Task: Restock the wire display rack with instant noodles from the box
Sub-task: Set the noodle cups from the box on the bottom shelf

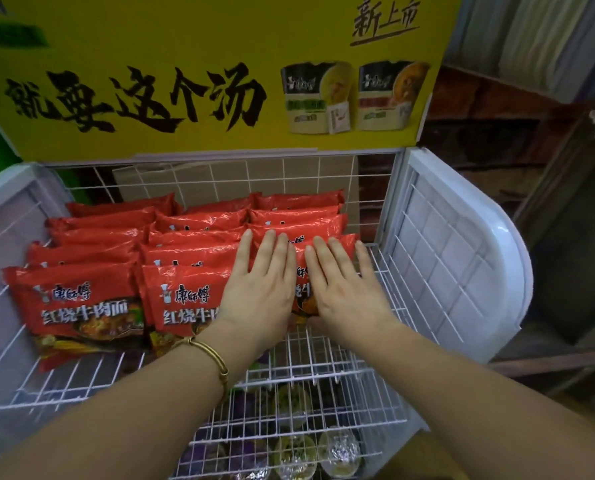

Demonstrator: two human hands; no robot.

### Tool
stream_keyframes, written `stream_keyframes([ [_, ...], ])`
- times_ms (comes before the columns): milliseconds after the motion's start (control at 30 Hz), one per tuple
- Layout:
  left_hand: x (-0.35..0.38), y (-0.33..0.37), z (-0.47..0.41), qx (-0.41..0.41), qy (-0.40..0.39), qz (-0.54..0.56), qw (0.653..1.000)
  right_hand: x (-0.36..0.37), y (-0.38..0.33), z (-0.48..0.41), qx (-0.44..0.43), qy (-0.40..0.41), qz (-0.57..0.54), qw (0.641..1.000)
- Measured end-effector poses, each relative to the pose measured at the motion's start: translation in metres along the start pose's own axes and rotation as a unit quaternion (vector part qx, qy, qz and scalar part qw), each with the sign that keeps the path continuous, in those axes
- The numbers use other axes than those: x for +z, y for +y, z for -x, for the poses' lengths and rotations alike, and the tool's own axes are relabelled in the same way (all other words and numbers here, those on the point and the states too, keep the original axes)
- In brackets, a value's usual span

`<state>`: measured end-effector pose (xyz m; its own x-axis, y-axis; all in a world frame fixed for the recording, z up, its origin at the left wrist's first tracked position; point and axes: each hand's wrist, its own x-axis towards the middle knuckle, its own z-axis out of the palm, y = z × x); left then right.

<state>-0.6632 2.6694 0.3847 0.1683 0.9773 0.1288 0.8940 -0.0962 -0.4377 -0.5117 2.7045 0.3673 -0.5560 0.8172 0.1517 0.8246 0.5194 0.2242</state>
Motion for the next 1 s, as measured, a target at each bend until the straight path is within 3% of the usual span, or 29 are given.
stream_keyframes([
  [300, 0.004, 0.000, -0.028, -0.010, 0.005, -0.035, 0.999, 0.011, 0.004, -0.024, 0.015, 0.014, -0.017, 1.000],
  [400, 0.006, 0.002, -0.029, -0.017, 0.014, -0.031, 0.999, 0.015, 0.002, -0.026, 0.023, 0.062, -0.022, 0.998],
  [767, -0.001, -0.004, -0.019, 0.007, 0.015, -0.017, 1.000, 0.006, -0.001, -0.018, 0.028, -0.008, -0.020, 0.999],
  [1000, -0.015, -0.008, 0.002, 0.053, 0.021, 0.049, 0.997, -0.016, -0.006, -0.002, 0.012, -0.028, 0.003, 1.000],
])
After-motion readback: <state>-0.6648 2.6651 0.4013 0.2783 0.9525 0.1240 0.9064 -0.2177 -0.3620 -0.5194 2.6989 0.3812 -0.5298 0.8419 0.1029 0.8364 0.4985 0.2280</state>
